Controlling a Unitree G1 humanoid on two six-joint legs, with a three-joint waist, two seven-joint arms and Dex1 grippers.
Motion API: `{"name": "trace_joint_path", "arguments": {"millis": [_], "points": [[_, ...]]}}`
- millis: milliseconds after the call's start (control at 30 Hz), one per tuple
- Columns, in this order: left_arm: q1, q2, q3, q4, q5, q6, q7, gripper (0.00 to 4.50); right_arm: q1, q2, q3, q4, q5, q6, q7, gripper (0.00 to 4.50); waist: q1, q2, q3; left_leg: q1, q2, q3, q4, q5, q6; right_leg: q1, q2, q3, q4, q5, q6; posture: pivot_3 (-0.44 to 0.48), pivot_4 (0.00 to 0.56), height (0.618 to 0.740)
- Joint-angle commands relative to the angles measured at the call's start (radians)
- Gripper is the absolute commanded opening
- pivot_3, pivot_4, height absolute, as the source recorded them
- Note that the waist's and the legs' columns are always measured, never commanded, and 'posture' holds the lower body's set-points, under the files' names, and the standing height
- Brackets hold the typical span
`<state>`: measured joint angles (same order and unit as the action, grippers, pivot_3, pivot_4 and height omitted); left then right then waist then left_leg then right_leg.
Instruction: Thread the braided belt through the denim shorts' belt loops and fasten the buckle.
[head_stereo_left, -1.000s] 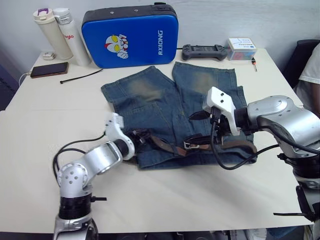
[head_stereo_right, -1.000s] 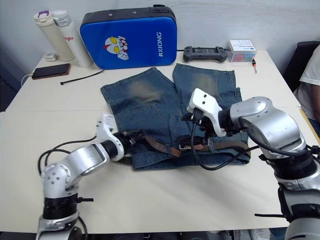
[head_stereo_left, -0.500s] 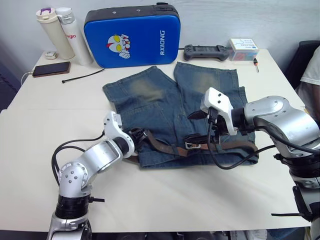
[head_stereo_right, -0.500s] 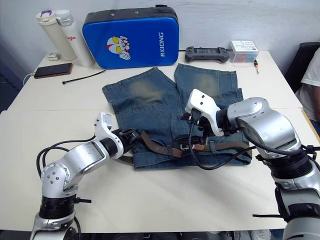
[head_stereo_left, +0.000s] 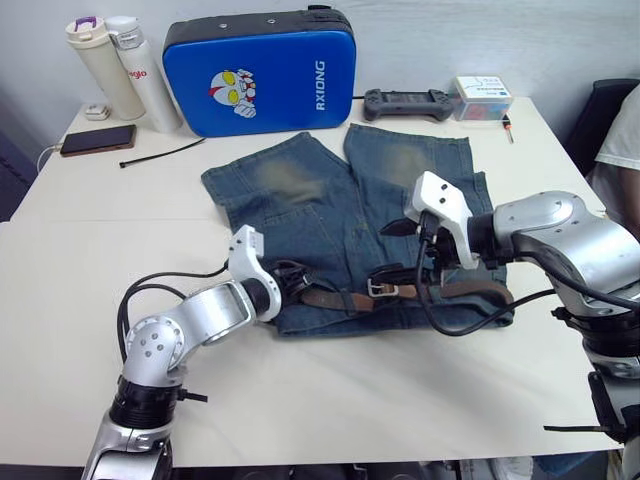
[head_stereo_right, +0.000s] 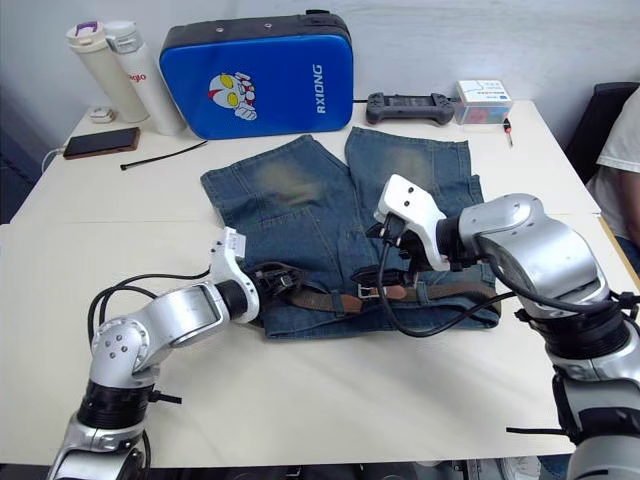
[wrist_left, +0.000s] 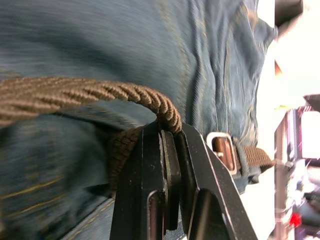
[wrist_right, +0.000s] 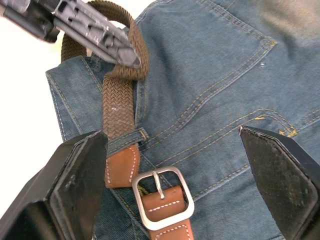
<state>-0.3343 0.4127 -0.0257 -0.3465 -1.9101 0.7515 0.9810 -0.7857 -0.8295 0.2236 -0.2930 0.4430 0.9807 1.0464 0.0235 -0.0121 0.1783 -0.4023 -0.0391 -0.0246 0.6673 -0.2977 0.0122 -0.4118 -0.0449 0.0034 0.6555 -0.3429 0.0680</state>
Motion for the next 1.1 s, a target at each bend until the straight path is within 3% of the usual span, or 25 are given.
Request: {"name": "trace_joint_path", "arguments": {"millis": [33,233,433,633,800,967,1067,1100], "points": [[0.089,-0.045,0.013,-0.126,-0.062,-0.070,0.080,0.02,0.001,-0.012,-0.042,-0.040,0.015,-0.004,-0.009,4.50,0.000,0.000,0.000,0.000,0.000,0.000,0.000,0.000,0.000,0.000,0.000,0.000,0.000,0.000,0.000,0.000,0.150,0.740],[0.173,-0.128,-0.002,-0.225,-0.062,-0.137,0.145,0.02,-0.009,0.006,-0.023,-0.027,0.005,-0.016,-0.022,4.50,0.002,0.000,0.000,0.000,0.000,0.000,0.000,0.000,0.000,0.001,0.000,0.000,0.000,0.000,0.000,0.000,0.150,0.740],[0.115,-0.151,-0.026,-0.152,-0.062,-0.136,0.110,0.02,-0.024,0.022,-0.014,-0.025,0.002,-0.010,-0.032,4.50,0.002,0.000,0.000,0.000,0.000,0.000,0.001,0.000,0.000,0.001,0.000,0.000,0.000,0.000,0.000,0.000,0.150,0.740],[0.016,-0.092,-0.056,-0.082,-0.057,-0.082,0.024,0.02,-0.015,0.000,-0.023,-0.043,0.007,0.001,-0.028,4.50,0.001,0.000,0.000,0.000,-0.001,0.001,0.001,0.000,0.001,0.001,0.000,0.000,0.001,0.000,0.000,0.000,0.150,0.740],[0.004,-0.078,-0.074,-0.075,-0.062,-0.017,-0.060,0.02,-0.001,-0.022,-0.032,-0.060,0.013,0.009,-0.031,4.50,0.001,0.000,0.000,0.000,0.000,0.001,0.001,0.000,0.001,0.001,0.000,0.000,0.000,0.000,0.000,0.000,0.150,0.740],[0.003,0.008,-0.066,-0.074,-0.062,0.083,-0.132,0.02,0.024,-0.057,-0.046,-0.078,0.021,0.008,-0.020,4.50,0.001,0.000,0.000,0.000,0.000,0.001,0.001,0.000,0.001,0.001,0.000,0.000,0.001,0.000,0.000,0.000,0.150,0.740],[0.001,0.082,-0.031,-0.077,-0.062,0.128,-0.197,1.22,0.033,-0.077,-0.046,-0.081,0.024,0.000,-0.012,4.50,-0.001,0.000,0.000,0.000,0.000,0.001,0.000,0.000,0.000,0.000,0.000,0.001,0.001,0.000,0.000,0.000,0.150,0.740],[0.001,0.114,-0.022,-0.079,-0.062,0.148,-0.226,1.43,0.036,-0.082,-0.046,-0.082,0.025,-0.003,-0.009,4.50,-0.001,0.000,0.000,0.000,0.000,0.001,0.000,0.000,0.000,0.000,0.000,0.001,0.001,0.000,0.000,0.000,0.150,0.740]]}}
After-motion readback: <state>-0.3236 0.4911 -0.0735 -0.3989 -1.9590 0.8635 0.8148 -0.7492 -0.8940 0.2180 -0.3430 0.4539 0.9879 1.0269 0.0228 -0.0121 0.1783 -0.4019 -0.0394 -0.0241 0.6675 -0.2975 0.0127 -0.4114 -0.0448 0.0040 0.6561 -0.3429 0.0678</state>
